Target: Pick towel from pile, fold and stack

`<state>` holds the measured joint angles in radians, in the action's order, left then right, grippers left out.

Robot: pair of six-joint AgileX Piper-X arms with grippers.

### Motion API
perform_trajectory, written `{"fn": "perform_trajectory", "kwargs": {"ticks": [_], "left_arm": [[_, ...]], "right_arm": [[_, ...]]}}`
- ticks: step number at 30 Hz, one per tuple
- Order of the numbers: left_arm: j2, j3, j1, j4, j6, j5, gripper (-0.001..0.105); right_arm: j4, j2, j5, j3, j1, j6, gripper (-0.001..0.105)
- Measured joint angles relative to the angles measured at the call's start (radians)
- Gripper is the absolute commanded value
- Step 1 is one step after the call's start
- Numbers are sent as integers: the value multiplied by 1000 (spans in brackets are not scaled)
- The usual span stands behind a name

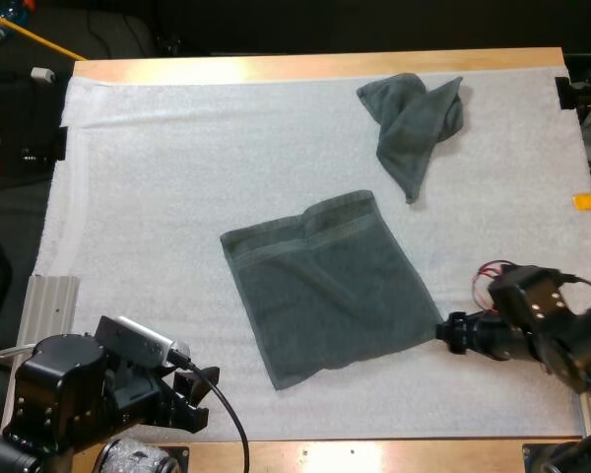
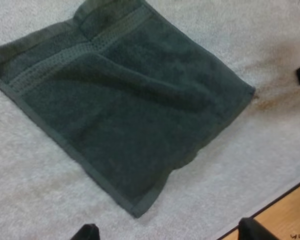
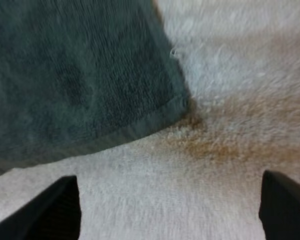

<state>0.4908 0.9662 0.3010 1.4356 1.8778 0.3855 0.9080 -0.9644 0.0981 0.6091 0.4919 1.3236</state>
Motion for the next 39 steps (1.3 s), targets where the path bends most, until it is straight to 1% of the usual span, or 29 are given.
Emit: {"fn": "perform_trajectory", "kwargs": {"ticks": [2, 5, 7, 9, 12, 17, 20, 25, 26, 28, 30, 33, 36, 39], "left_arm": [[0, 0, 0, 0, 0, 6, 55], [0, 0, 0, 0, 0, 9, 55], [0, 0, 0, 0, 0, 14, 55], [0, 0, 0, 0, 0, 30, 55], [0, 0, 0, 0, 0, 53, 55], [0, 0, 0, 0, 0, 54, 55], [0, 0, 0, 0, 0, 54, 55], [0, 0, 0, 0, 0, 54, 55], [0, 0, 0, 0, 0, 54, 55], [0, 0, 0, 0, 0, 54, 55], [0, 0, 0, -7, -6, 54, 55], [0, 0, 0, -36, -16, 54, 55], [0, -8, 0, -45, -58, 54, 55], [2, -37, 0, -49, -101, 54, 55]], "right_arm": [[-51, -63, 2, -10, 0, -7, 70], [-117, -157, 2, -10, 0, -14, 57], [-148, -216, 2, -10, 0, -18, 46], [-174, -265, 2, -10, 0, -26, 41], [-199, -331, 2, -10, 0, -39, 40], [-251, -396, 2, -10, 0, -59, 40], [-277, -406, 2, -10, 0, -79, 36], [-291, -419, 3, -10, 0, -89, 15], [-291, -421, 3, -10, 0, -89, 12], [-291, -420, 3, -10, 0, -89, 3], [-291, -420, 3, -10, 0, -89, 0], [-283, -416, -1, -10, 0, -89, 0], [-258, -387, -26, -10, 0, -89, 0], [-219, -334, -83, -10, 0, -89, 0]]}}
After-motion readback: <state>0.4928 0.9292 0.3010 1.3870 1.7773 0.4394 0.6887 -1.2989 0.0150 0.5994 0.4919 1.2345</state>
